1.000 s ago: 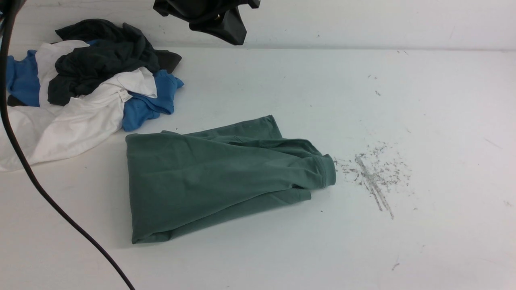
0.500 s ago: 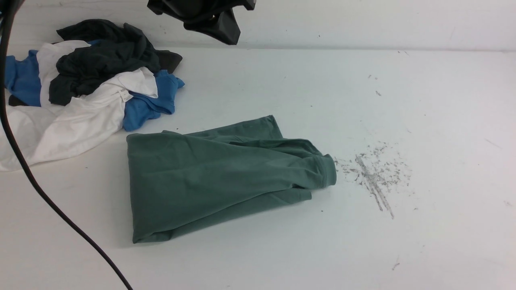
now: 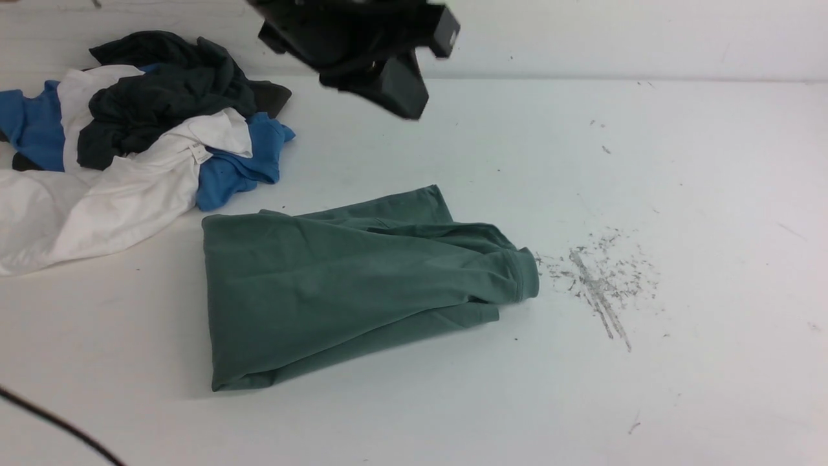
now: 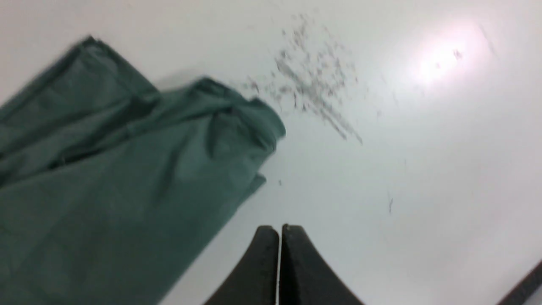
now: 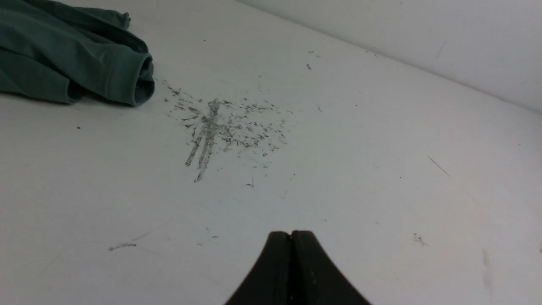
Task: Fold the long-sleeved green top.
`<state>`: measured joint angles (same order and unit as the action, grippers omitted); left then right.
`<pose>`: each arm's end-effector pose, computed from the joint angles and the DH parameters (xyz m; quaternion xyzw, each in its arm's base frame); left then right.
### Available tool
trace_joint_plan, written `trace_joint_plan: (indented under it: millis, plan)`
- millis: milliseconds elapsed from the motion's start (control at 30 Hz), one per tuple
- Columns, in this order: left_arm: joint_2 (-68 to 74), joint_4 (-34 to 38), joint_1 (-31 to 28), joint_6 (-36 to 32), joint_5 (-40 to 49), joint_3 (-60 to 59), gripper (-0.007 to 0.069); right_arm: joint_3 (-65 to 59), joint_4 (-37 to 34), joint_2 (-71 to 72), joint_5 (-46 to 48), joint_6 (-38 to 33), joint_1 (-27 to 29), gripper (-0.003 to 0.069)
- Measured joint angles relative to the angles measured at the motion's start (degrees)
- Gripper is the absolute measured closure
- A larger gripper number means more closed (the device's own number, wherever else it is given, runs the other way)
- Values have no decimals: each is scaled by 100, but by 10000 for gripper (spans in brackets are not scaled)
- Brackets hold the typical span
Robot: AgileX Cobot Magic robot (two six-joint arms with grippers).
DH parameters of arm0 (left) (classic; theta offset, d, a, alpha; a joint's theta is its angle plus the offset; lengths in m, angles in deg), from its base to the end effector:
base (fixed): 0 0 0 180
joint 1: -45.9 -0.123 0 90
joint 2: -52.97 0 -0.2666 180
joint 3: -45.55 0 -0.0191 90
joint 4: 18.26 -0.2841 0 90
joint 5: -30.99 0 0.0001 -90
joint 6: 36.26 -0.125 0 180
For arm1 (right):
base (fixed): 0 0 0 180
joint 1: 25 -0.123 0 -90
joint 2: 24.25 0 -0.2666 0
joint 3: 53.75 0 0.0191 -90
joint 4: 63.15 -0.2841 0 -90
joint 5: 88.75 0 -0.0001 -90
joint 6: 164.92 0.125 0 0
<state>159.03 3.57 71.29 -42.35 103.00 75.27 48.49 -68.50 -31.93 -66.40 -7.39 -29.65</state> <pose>0.3504 -0.2152 0.3667 0.2494 0.9112 -0.2314 0.2323 0.1356 0.0155 0.1622 -0.1655 0.7903 -0.0519 0.5877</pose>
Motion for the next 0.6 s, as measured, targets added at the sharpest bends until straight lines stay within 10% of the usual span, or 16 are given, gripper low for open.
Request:
trace_joint_plan:
  millis: [333, 600]
  plan:
    - [-1993, -556, 36, -32, 0, -2262, 629, 0, 0, 0, 0, 78, 0, 673]
    - [-3815, -888, 36, 180, 0, -3751, 629, 0, 0, 0, 0, 1579, 0, 673]
